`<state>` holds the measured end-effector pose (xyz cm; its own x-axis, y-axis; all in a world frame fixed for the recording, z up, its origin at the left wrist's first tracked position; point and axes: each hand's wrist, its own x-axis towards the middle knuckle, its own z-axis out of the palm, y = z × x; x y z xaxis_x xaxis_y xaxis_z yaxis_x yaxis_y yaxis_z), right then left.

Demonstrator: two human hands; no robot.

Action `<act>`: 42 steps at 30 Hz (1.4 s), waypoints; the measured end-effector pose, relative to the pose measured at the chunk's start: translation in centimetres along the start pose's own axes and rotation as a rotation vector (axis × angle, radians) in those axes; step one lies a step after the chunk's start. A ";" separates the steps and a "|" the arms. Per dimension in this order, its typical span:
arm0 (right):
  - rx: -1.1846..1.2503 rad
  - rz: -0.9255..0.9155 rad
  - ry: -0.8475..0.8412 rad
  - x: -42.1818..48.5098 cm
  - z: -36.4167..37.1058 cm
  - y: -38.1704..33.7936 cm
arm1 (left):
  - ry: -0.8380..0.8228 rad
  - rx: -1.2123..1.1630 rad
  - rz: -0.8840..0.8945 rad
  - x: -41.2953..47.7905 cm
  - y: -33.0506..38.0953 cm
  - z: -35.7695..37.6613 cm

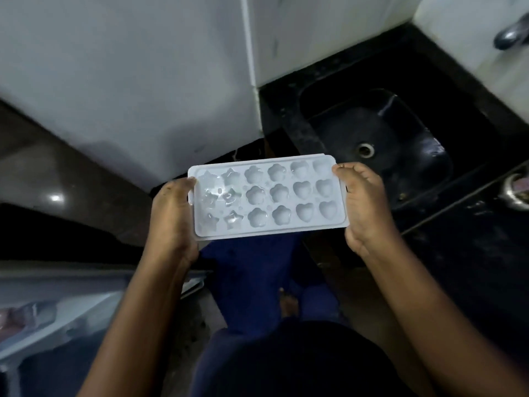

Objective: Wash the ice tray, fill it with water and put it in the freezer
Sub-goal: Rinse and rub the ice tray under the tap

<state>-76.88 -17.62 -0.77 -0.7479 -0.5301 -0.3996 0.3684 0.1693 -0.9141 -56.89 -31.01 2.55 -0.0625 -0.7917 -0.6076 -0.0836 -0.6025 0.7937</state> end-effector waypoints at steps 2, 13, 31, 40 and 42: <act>0.036 -0.008 0.061 1.2 -1.6 -0.9 | -0.081 0.046 -0.011 0.2 0.8 3.0; 0.150 -0.018 0.388 5.0 -7.4 -2.7 | -0.384 0.273 -0.001 5.1 3.7 16.0; 0.404 -0.033 0.861 13.9 -8.4 -5.3 | -0.813 0.587 0.047 14.9 9.3 35.1; 0.259 -0.038 0.797 19.2 -12.9 -6.5 | -0.886 0.674 0.135 16.9 10.2 42.8; 0.172 -0.053 0.788 20.5 -13.9 -6.5 | -0.909 0.690 0.179 17.6 10.3 44.8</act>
<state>-102.31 -18.00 -3.96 -0.9125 0.2190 -0.3455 0.3534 -0.0036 -0.9355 -103.41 -46.61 -1.27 -0.7978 -0.3272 -0.5065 -0.5093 -0.0842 0.8565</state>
